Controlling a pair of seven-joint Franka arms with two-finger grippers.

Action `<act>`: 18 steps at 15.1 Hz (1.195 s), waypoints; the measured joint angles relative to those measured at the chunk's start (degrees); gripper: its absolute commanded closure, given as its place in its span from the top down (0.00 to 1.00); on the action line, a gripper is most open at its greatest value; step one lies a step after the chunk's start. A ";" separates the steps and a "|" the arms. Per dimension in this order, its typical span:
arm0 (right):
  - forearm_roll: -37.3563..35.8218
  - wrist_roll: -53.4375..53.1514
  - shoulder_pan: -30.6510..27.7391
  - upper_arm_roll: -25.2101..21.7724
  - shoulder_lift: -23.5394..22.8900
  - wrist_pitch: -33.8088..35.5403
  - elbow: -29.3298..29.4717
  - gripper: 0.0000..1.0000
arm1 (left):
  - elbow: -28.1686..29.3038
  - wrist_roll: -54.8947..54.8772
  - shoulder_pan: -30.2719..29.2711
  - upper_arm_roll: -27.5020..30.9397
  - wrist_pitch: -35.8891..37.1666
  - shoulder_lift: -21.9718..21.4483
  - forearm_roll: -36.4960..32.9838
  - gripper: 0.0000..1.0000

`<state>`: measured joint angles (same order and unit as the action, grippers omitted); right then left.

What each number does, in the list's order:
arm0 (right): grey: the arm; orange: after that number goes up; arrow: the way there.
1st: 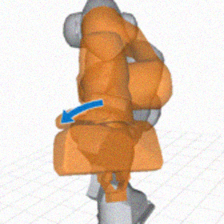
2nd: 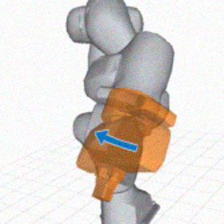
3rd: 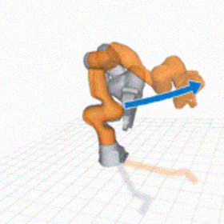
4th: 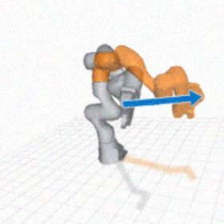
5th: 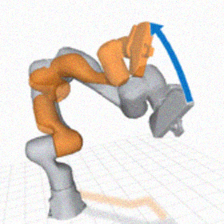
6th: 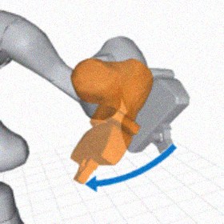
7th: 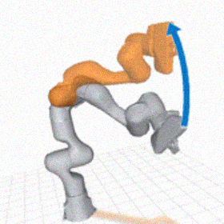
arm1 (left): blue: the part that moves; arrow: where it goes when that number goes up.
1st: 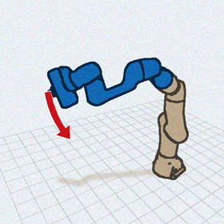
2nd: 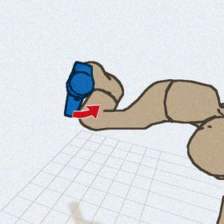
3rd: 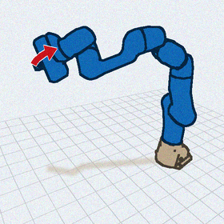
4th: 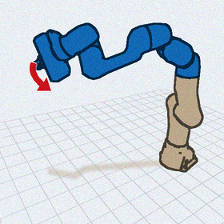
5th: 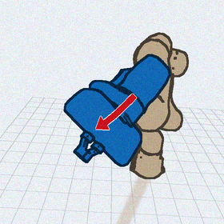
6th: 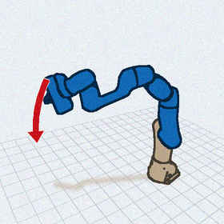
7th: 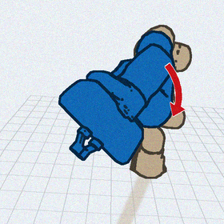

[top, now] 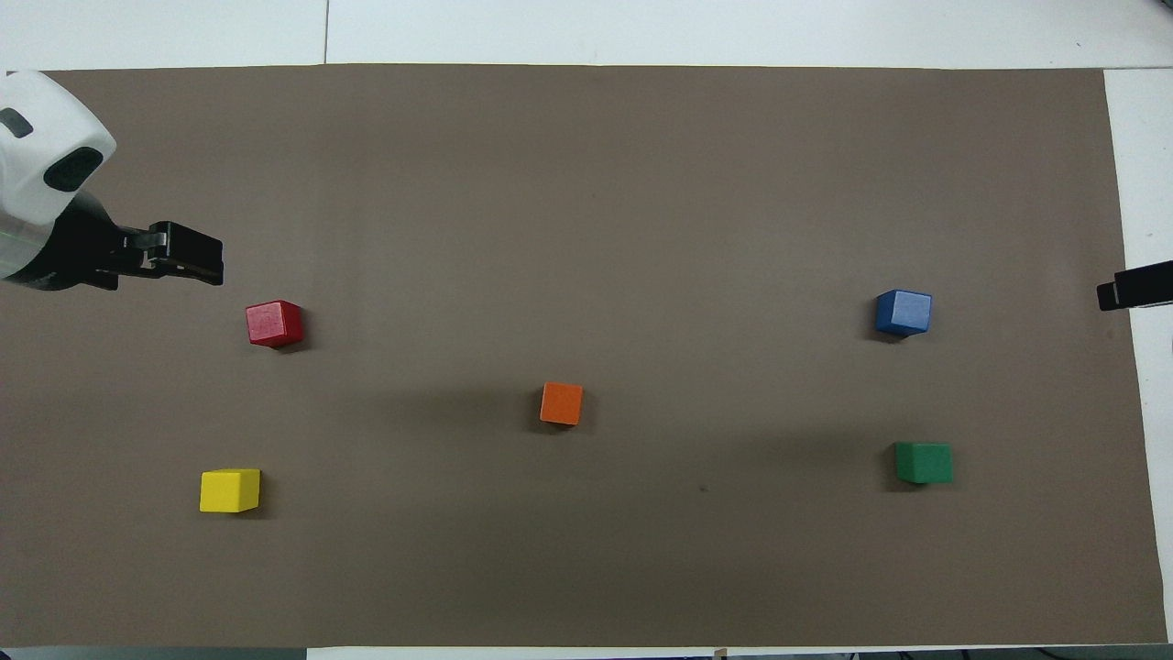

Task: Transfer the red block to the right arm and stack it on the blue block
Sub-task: 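Move the left gripper toward the red cube, then grasp the red cube with the left gripper and lift it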

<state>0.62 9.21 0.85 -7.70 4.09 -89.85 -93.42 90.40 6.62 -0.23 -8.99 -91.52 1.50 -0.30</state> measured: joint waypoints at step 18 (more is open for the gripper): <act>0.00 2.03 -0.09 -0.01 0.23 -0.02 -0.85 1.00 | 21.80 -0.40 -3.57 1.47 -29.80 4.49 -0.01 1.00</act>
<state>0.62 11.23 0.76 -7.71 4.32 -89.87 -94.27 112.20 6.23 -3.80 -7.53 -121.32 5.99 -0.31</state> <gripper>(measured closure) 0.000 0.000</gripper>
